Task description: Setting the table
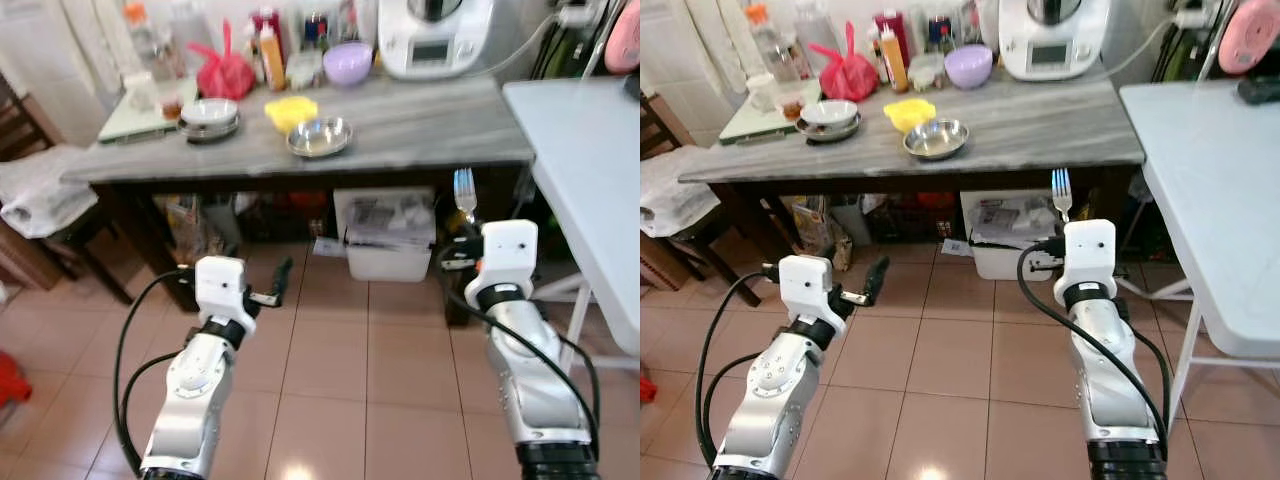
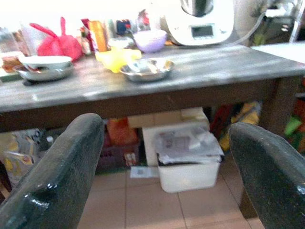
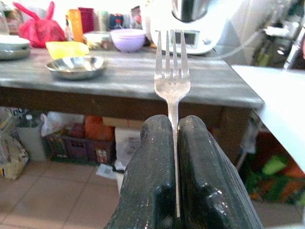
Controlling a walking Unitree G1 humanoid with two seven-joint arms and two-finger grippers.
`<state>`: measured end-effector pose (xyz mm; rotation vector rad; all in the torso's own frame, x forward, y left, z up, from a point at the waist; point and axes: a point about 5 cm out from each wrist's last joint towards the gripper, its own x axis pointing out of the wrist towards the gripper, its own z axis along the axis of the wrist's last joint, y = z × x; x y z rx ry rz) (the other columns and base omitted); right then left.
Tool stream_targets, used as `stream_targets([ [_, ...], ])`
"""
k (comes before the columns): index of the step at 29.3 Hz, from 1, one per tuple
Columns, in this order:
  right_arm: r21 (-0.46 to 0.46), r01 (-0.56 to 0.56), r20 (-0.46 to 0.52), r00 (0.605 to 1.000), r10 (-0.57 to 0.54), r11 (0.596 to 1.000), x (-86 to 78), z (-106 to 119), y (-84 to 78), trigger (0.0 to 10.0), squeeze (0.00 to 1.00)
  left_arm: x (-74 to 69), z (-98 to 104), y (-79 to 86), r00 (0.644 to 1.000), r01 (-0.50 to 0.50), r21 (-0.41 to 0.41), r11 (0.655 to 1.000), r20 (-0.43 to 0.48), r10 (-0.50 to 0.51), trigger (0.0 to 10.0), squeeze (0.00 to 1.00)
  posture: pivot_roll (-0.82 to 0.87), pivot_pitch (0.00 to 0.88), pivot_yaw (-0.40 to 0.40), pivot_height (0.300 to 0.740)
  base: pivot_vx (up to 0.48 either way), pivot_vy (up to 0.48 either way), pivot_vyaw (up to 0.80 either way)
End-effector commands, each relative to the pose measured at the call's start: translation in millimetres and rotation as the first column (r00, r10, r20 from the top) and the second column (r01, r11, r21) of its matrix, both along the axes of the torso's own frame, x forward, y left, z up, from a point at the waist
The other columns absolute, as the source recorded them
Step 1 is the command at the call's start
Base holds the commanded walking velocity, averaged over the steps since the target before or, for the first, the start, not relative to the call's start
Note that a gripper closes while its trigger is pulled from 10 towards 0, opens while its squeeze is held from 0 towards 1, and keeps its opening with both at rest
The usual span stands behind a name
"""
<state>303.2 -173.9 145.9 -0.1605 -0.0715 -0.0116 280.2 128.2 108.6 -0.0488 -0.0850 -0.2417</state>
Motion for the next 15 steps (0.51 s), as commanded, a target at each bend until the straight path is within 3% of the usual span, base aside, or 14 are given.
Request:
stream_targets([
  [1, 0.011, -0.038, 0.013, 0.999, 0.038, 0.999, 2.1, 3.0, 13.2, 10.0, 0.00, -0.4, -1.4, 12.4, 0.999, -0.034, 0.017, 0.999, -0.009, 0.034, 10.0, 0.00, -0.14, 0.029, 0.125, 0.740, 0.352, 0.000, 0.00],
  [15, -0.005, -0.041, 0.028, 0.999, 0.041, 0.999, 8.2, 6.4, 14.9, 10.0, 0.00, -1.5, -4.1, 6.4, 1.000, -0.022, 0.007, 1.000, -0.021, 0.022, 10.0, 0.00, -0.14, 0.020, 0.114, 0.740, 0.352, 0.000, -0.08],
])
